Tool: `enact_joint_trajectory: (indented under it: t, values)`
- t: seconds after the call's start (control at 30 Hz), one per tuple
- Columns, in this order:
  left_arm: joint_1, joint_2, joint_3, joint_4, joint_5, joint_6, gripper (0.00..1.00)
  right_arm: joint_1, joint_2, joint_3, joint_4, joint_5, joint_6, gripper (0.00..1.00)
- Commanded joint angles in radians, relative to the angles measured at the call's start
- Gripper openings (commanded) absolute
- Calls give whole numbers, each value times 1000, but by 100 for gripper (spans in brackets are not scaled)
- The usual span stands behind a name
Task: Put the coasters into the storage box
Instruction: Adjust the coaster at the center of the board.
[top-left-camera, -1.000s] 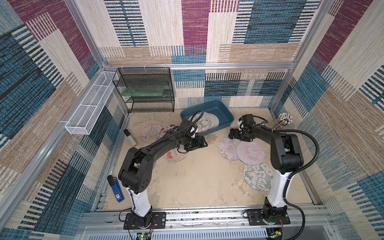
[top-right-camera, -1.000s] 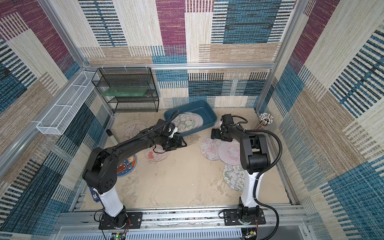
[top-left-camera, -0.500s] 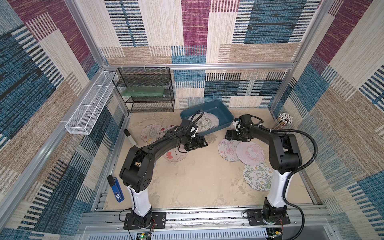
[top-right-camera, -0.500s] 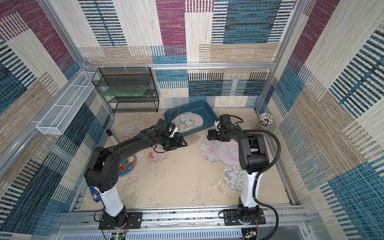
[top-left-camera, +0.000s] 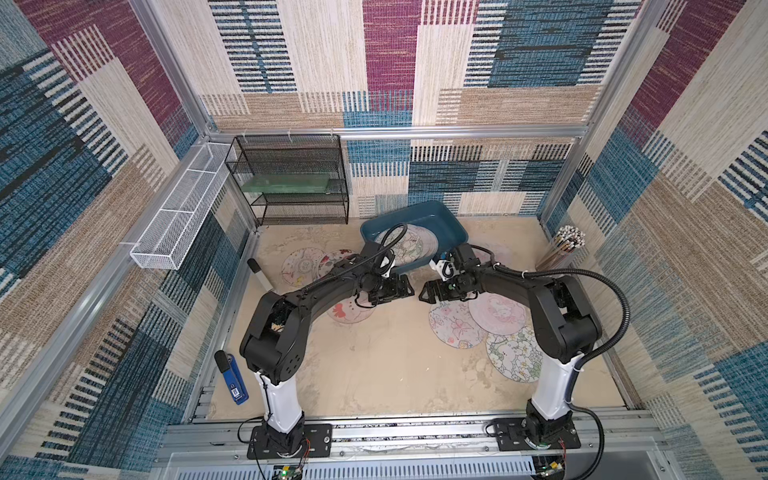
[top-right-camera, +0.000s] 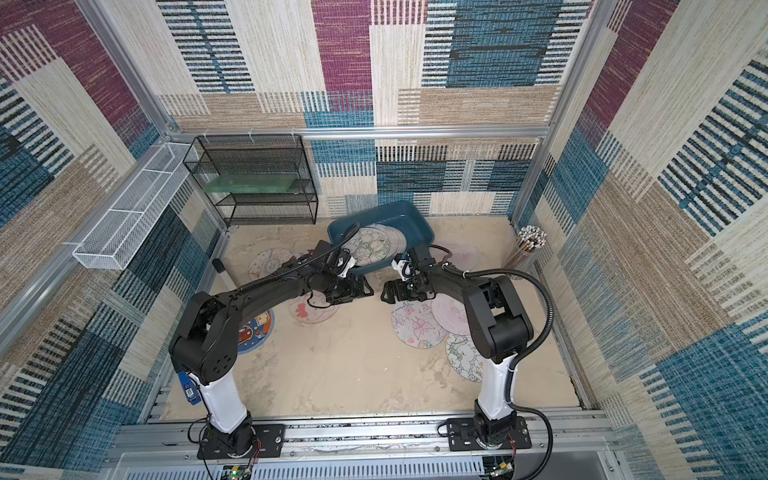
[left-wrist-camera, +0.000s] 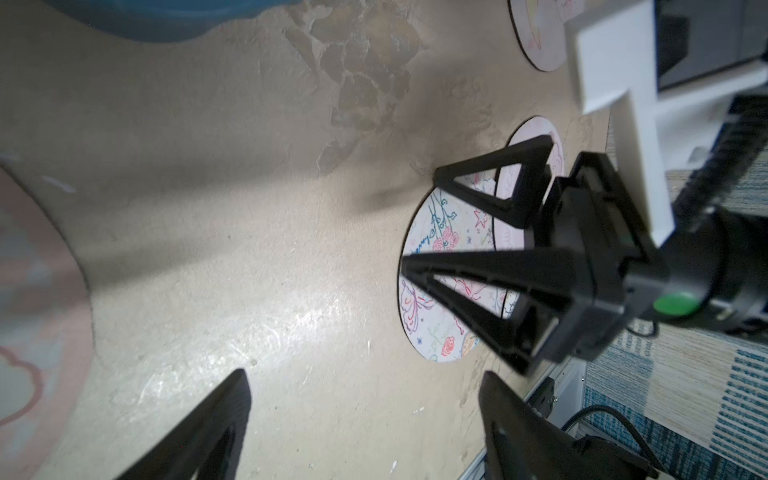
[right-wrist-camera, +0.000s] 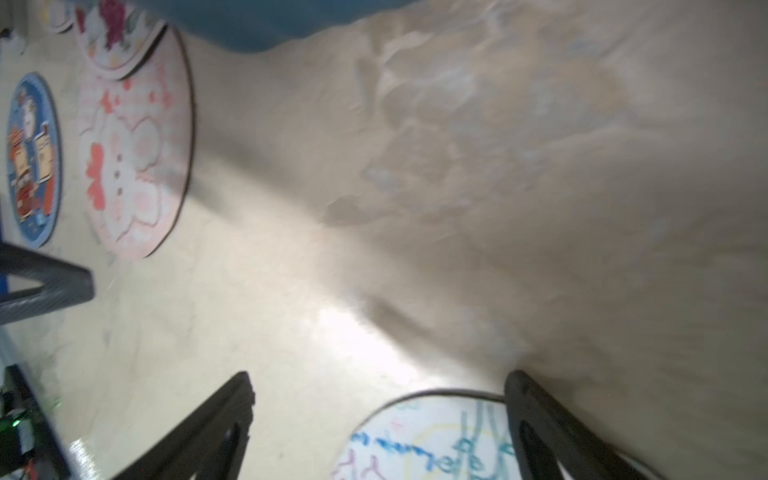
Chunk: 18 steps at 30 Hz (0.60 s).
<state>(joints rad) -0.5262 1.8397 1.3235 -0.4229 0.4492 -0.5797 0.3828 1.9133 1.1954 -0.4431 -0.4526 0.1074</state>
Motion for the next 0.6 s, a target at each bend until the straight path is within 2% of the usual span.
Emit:
enact_joint_trajectory:
  t: [0.0, 0.27, 0.4, 0.57]
  values:
    - [1, -16, -11, 13, -8, -10, 85, 22, -22, -32, -225, -18, 103, 97]
    - [-33, 20, 56, -23, -6, 40, 85, -61, -296, -104, -258, 66, 244, 96]
    - [-81, 83, 135, -46, 10, 67, 85, -72, -424, -212, -280, 86, 329, 96]
    - [-129, 180, 246, -79, 44, 106, 84, -68, -593, -355, -286, 124, 498, 96]
